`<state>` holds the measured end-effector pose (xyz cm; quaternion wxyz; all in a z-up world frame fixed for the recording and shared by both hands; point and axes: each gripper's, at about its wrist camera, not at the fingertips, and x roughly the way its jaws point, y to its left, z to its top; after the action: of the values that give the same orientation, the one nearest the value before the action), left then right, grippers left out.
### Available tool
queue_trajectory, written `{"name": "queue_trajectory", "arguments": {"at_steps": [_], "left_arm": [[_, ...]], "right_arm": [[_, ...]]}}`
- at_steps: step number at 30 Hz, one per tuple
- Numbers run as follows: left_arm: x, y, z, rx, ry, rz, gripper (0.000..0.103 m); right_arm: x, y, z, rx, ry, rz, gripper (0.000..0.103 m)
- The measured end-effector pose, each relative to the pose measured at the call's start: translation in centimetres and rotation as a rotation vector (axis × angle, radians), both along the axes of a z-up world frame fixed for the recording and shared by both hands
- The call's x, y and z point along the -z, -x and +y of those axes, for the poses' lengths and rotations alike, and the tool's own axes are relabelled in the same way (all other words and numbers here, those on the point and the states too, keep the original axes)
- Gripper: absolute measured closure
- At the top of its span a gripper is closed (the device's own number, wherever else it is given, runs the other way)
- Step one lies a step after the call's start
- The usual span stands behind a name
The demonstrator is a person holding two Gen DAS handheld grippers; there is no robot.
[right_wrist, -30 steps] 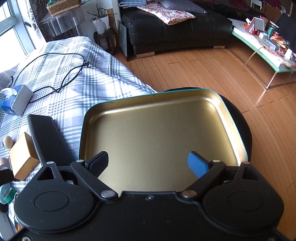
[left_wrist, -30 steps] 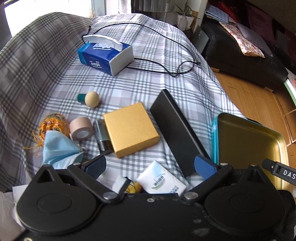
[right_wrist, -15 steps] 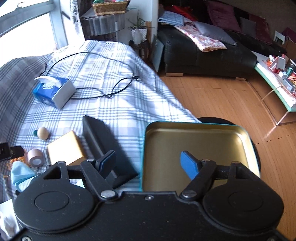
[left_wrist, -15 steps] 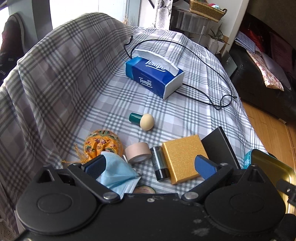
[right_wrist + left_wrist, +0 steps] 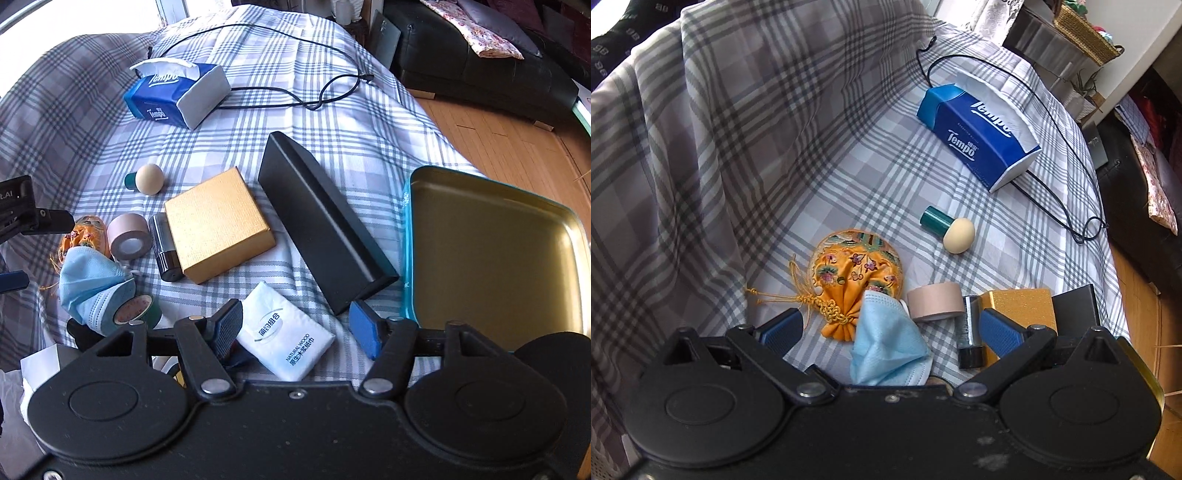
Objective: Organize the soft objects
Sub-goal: 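Grasp the white tissue packet with the right tool while the left tool grasps the blue face mask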
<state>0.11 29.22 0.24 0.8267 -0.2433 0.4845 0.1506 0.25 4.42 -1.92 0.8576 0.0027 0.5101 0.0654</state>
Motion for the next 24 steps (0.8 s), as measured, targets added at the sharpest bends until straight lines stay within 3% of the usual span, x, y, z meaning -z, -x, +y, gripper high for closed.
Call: {"name": "queue_trajectory", "arguments": {"at_steps": [8,15,24], "left_arm": [[2.0,-0.7,0.7,-0.024,0.047,0.051,0.001],[3.2,-1.6,-0.4,0.021,0.051,0.084,0.001],[5.1,-2.9,-2.2,0.077,0.039,0.139,0.001]], "right_arm": [[1.8,-0.7,1.2,-0.048,0.032,0.021,0.042],[3.8,-1.3,1.9,-0.072,0.057,0.048,0.041],[4.3,-1.3,3.0,-0.121,0.056,0.037,0.034]]}}
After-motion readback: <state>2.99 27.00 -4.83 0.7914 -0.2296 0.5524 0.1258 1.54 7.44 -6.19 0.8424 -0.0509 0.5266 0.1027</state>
